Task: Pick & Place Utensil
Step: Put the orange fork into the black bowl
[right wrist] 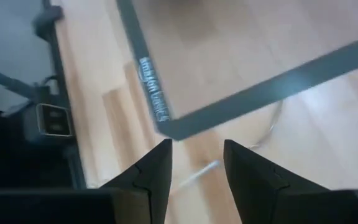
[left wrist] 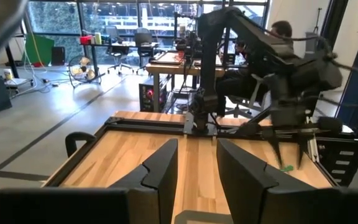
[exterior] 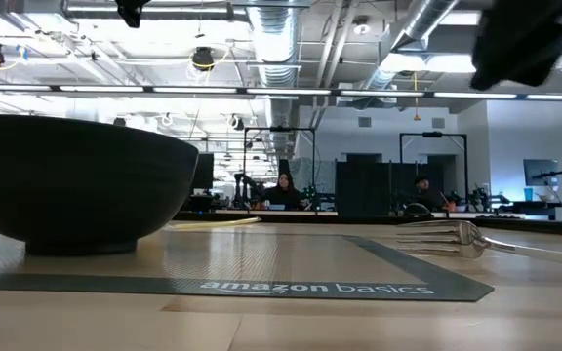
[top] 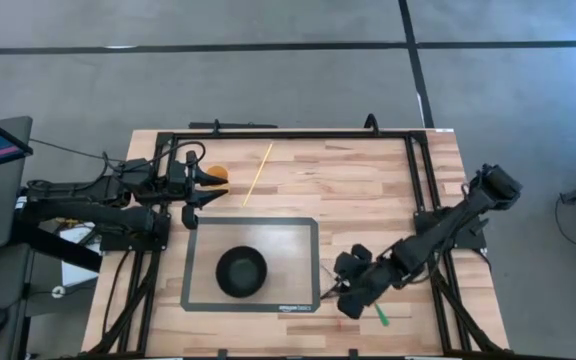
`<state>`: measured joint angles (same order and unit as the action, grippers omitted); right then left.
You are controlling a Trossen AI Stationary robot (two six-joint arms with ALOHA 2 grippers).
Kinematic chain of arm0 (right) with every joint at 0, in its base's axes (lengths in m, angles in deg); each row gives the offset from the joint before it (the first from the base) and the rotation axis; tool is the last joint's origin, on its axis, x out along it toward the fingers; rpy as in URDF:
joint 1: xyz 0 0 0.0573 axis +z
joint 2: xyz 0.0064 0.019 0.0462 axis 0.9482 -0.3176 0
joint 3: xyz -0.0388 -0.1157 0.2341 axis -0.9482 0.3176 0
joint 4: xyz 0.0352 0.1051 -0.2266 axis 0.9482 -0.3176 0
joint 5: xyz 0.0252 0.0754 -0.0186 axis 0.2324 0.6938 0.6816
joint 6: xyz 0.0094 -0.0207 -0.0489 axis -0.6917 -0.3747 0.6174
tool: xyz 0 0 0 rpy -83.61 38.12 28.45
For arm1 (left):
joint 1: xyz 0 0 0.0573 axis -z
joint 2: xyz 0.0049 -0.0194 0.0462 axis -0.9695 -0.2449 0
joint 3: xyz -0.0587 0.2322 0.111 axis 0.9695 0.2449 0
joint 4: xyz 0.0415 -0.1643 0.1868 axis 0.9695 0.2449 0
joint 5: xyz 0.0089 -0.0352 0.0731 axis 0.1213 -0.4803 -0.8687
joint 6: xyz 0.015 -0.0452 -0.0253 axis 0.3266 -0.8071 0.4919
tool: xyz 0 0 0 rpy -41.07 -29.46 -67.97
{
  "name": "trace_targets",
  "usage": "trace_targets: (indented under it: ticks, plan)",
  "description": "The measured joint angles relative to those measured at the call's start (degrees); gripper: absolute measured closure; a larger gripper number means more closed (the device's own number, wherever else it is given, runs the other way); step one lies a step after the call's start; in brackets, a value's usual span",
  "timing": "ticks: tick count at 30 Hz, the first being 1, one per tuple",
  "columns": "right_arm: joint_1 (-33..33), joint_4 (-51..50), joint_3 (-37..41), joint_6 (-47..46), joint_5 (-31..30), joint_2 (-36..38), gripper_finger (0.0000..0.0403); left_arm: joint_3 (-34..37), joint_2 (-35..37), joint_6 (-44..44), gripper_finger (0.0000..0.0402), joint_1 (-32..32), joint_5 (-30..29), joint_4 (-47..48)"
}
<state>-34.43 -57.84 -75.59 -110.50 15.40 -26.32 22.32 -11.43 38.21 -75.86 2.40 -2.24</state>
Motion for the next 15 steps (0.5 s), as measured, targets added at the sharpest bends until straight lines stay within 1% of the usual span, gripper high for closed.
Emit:
trace_targets:
  ticks: [1,4,7,10,15]
  plan:
    - [0.39,1.30,-0.23,-0.86,0.01,-0.97,0.0266,0.00,-0.06,0.00,0.0289,-0.02,-0.02,0.02]
    - [1.91,0.54,0.00,-3.95,-0.36,-4.43,0.0266,0.00,-1.41,0.00,0.0289,-0.01,0.00,0.08]
    - [2.35,-0.21,0.00,-9.30,-0.53,-7.75,0.0266,0.00,-2.78,0.00,0.0289,0.00,-0.01,-0.27]
    - [1.88,0.21,-0.02,-13.19,0.27,-10.65,0.0266,0.02,-4.23,0.00,0.0289,-0.03,-0.22,-0.01]
    - [1.00,1.18,-0.10,-16.59,0.83,-13.53,0.0264,0.00,-5.98,0.00,0.0289,-0.08,-1.37,-0.86]
